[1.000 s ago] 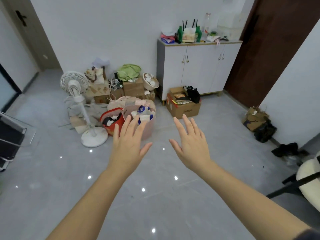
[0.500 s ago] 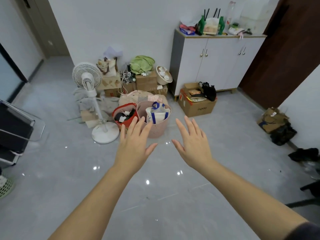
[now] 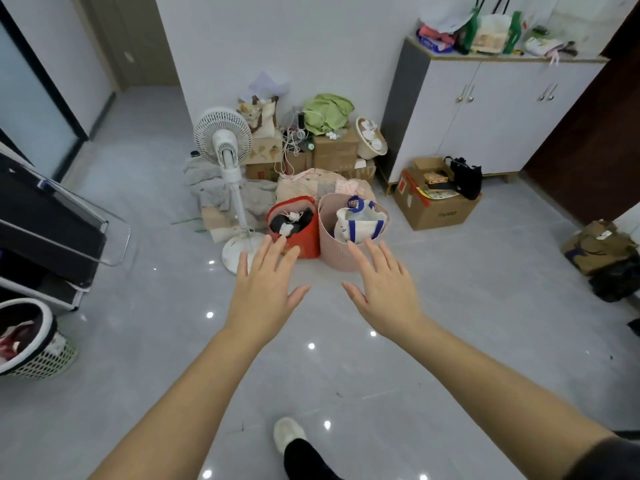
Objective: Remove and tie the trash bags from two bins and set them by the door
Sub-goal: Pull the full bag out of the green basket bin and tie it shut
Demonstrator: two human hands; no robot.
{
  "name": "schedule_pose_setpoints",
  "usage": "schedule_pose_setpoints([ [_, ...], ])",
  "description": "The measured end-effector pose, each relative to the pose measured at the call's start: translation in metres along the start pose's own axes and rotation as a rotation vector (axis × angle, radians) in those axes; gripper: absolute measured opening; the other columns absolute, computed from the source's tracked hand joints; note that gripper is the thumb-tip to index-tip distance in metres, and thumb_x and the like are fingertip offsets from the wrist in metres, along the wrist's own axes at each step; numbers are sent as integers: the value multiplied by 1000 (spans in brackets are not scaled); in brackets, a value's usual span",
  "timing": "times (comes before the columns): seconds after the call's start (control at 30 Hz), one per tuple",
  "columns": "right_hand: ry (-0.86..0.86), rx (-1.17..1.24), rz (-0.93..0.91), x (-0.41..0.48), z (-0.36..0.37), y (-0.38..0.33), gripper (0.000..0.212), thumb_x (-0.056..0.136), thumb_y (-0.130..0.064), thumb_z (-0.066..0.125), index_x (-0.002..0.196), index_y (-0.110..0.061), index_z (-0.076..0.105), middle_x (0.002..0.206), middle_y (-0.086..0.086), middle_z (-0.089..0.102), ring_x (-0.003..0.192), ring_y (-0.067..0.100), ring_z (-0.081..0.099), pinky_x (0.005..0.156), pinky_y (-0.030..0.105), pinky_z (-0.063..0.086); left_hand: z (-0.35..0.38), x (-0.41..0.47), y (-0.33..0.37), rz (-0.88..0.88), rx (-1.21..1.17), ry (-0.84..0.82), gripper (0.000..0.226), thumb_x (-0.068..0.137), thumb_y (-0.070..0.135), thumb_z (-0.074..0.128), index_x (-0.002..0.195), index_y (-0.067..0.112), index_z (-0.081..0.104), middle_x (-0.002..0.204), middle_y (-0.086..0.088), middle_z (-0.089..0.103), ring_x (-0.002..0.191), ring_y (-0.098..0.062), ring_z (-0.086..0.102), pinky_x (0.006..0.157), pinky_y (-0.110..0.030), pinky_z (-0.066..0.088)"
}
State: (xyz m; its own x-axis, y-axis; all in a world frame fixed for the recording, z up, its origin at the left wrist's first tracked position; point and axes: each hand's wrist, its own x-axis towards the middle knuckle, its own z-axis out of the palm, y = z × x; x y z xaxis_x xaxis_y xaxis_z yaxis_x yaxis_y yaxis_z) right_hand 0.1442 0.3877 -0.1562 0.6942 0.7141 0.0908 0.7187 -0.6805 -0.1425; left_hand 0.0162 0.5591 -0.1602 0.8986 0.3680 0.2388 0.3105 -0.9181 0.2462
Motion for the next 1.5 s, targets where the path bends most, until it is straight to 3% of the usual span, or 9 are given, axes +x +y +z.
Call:
schedule_pose_setpoints([
  [0.37,-79,-16,-110,147,49,-73,66,95,-53,38,150,-31,12,160,4,18,147,28,13,117,46,21,11,63,-129,-59,47,-94,59,86,41,62,137,16,45,150,-10,39,144,-29,26,113,-56,20],
  [0.63,-154,-34,-179,224,81,-143,65,94,-52,40,150,-32,14,159,5,20,146,31,17,114,49,26,9,86,-228,-124,40,-147,58,91,42,53,141,17,40,152,-6,35,146,-26,20,115,-53,15],
  [1.1,-305,104,-135,279,153,-388,64,96,-47,40,150,-31,11,160,4,12,148,29,11,116,45,22,-32,32,-490,-176,-23,-285,57,93,44,48,144,21,35,155,-4,30,146,-24,19,116,-49,15],
  [1.37,-407,139,-229,334,202,-507,64,97,-46,39,151,-31,9,160,5,14,147,27,13,115,45,21,-39,17,-621,-335,-72,-318,55,95,41,48,144,17,37,155,-6,30,146,-25,21,117,-48,15],
  [1.5,-499,157,-296,366,250,-551,64,96,-45,40,151,-30,9,159,6,15,145,28,17,113,47,28,-21,-1,-679,-428,-61,-329,55,93,41,51,141,16,41,152,-7,36,144,-25,26,115,-49,19],
])
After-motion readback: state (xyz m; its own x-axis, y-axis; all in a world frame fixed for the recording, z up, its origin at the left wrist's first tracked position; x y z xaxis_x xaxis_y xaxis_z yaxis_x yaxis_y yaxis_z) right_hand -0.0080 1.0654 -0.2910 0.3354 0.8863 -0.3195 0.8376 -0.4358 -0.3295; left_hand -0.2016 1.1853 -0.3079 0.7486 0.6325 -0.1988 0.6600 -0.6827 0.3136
